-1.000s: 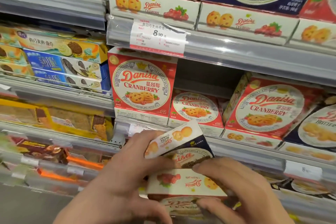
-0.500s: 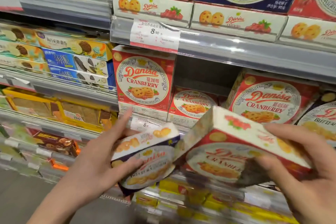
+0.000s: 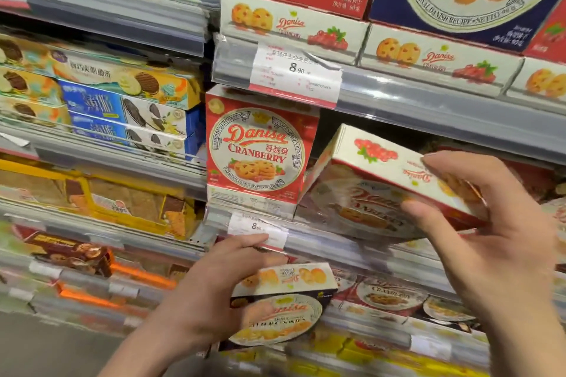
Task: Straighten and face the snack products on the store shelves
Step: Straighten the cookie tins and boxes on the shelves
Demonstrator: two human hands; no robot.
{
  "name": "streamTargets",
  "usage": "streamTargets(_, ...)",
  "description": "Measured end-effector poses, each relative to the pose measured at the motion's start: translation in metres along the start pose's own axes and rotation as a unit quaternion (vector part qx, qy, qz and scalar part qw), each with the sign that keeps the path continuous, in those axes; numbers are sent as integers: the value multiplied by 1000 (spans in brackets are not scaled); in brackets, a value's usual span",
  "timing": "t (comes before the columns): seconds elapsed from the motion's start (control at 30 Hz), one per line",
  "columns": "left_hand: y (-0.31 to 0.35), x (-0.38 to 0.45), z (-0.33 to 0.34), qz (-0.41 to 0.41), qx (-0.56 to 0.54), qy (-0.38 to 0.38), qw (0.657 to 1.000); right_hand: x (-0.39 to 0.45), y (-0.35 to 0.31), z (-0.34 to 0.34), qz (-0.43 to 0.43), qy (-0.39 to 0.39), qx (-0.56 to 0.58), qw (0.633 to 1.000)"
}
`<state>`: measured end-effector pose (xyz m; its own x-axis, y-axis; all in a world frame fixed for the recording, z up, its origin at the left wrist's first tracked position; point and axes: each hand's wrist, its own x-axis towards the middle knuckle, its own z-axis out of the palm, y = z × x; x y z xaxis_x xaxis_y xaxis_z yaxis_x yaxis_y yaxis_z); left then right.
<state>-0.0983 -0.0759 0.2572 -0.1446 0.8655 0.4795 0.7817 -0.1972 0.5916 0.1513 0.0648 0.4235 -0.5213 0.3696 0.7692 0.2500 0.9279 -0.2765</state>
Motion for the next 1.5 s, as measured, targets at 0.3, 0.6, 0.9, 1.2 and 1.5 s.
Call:
streamTargets(0.3, -23, 1, 3, 41, -23, 33, 998, 10, 28, 30, -42, -5, -27, 999)
streamTargets(0.6, -26, -2, 6, -28, -59, 26, 998, 15, 33, 38, -102, 18, -270, 957)
streamTargets(0.9, -20, -6, 17, -25, 6, 52, 998, 20, 36, 52, -32, -18, -296, 954)
streamTargets(1.2, -16, 2, 12, -22, 119, 70, 990, 29, 47, 56, -29, -20, -292, 956)
streamTargets(1.5, -14, -3, 9, -39, 70, 63, 995, 31, 47, 55, -41, -32, -307, 950)
